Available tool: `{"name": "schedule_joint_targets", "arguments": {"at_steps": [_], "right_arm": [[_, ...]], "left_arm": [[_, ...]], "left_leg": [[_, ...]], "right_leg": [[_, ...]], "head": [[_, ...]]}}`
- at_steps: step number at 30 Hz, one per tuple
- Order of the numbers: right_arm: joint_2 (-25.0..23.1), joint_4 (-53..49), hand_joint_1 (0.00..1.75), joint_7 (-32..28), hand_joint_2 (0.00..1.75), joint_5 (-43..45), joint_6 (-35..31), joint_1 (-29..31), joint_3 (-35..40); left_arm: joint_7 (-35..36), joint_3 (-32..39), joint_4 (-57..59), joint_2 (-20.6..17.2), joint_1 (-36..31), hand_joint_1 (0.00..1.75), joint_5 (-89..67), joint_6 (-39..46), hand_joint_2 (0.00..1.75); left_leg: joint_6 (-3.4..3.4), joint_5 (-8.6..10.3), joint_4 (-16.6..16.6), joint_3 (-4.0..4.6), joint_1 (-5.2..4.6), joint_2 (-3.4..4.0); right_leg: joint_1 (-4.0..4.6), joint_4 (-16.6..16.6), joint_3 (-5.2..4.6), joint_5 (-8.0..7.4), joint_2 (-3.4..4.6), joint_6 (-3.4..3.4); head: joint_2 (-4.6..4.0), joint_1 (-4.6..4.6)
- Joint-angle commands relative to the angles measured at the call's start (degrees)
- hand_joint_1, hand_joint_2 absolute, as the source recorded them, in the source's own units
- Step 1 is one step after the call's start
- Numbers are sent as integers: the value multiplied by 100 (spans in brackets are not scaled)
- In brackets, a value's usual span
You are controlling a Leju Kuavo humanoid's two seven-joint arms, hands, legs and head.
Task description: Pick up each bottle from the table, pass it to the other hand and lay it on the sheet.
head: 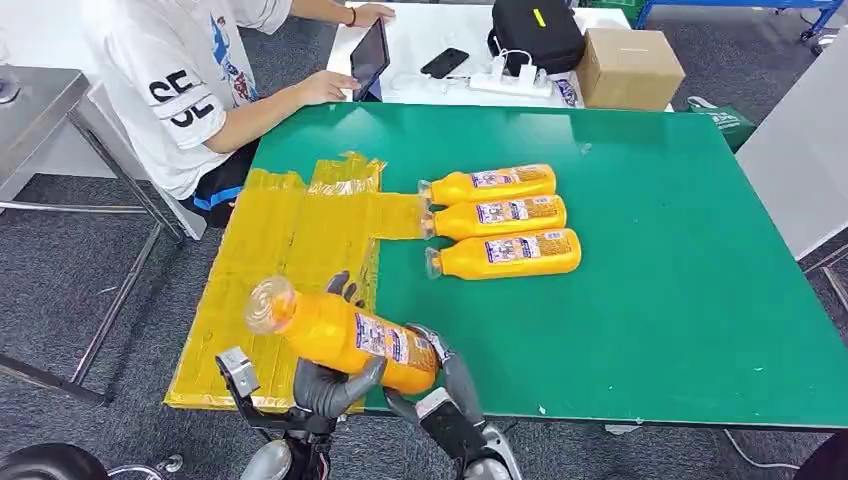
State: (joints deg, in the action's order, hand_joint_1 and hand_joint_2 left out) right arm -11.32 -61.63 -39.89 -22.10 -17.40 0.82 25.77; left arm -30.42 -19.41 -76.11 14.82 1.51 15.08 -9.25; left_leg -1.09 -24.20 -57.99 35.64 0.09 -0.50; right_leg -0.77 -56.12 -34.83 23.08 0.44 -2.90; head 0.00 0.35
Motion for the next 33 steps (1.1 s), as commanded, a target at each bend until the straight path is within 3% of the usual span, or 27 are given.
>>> {"name": "schedule_joint_targets", "arguments": {"at_steps": [1, 7, 10, 12, 26, 27, 28, 29, 33], "right_arm": [[5, 848, 175, 45, 175, -361, -5, 347, 821], [73, 1092, 175, 207, 175, -641, -137, 461, 1072], [73, 1092, 175, 207, 175, -641, -137, 461, 1072], [73, 1092, 175, 207, 175, -641, -137, 461, 1072], [69, 1114, 175, 250, 175, -663, -153, 469, 1081], [64, 1127, 175, 261, 175, -674, -174, 468, 1085], [57, 1133, 175, 267, 175, -676, -190, 467, 1083], [53, 1135, 175, 265, 175, -661, -190, 467, 1077], [53, 1194, 175, 325, 175, -744, -251, 505, 1103]], "left_arm": [[77, -140, 328, -54, -212, 0, -177, 83, 175], [147, -106, 404, -51, -234, 0, -146, 29, 175], [147, -106, 404, -51, -234, 0, -146, 29, 175], [147, -106, 404, -51, -234, 0, -146, 29, 175], [151, -87, 378, -52, -214, 0, -128, -7, 175], [152, -79, 371, -44, -201, 148, -119, -16, 175], [152, -90, 363, -52, -188, 175, -85, -76, 175], [147, -90, 353, -55, -175, 175, -22, -159, 175], [308, -1, 314, -22, -116, 175, 590, -620, 175]], "left_leg": [[6, -13, 4, -34, 9, 13], [4, -4, 5, -17, 3, 1], [13, -27, 4, -63, 15, 9], [5, -7, 4, -21, 6, -5], [5, -6, 3, -19, 5, -5], [6, -9, 3, -25, 7, -4], [4, -4, 3, -14, 3, -4], [9, -19, 2, -44, 11, -1], [6, -11, 3, -26, 6, -1]], "right_leg": [[11, 10, 35, 7, 4, 11], [4, 8, 17, 3, -3, 6], [19, 13, 65, 22, -5, 23], [8, 8, 25, 8, -11, 9], [7, 7, 21, 7, -11, 9], [9, 8, 27, 10, -11, 10], [5, 6, 15, 5, -8, 7], [14, 10, 47, 17, -12, 16], [8, 8, 27, 10, -8, 10]], "head": [[0, 0], [0, 2], [0, 0], [0, 0], [0, 0], [0, 0], [0, 0], [0, 0], [0, 0]]}}
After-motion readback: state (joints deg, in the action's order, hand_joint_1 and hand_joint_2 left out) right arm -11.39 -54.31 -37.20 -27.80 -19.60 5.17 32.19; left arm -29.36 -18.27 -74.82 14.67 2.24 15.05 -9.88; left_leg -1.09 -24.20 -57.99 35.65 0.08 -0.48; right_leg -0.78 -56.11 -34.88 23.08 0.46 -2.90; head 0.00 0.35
